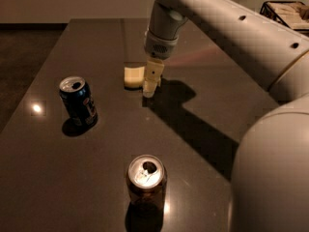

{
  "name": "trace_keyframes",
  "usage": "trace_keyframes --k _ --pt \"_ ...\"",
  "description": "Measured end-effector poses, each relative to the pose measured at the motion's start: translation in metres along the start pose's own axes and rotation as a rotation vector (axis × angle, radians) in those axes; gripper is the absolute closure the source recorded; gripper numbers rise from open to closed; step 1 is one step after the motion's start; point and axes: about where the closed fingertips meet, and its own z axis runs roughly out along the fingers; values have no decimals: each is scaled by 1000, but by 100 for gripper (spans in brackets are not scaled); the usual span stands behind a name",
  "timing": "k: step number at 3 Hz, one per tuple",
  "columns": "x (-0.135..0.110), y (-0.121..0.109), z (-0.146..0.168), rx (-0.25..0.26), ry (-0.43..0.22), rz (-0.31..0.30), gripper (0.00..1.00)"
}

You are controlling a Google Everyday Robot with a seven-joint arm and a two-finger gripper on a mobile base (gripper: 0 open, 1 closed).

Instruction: Move sponge near orange can

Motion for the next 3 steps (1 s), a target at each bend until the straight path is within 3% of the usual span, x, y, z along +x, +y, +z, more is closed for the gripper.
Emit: trace_keyframes --k 1,3 --pt "0 -5 8 -37 3 0 21" --pt "9 -7 -2 -45 -6 20 68"
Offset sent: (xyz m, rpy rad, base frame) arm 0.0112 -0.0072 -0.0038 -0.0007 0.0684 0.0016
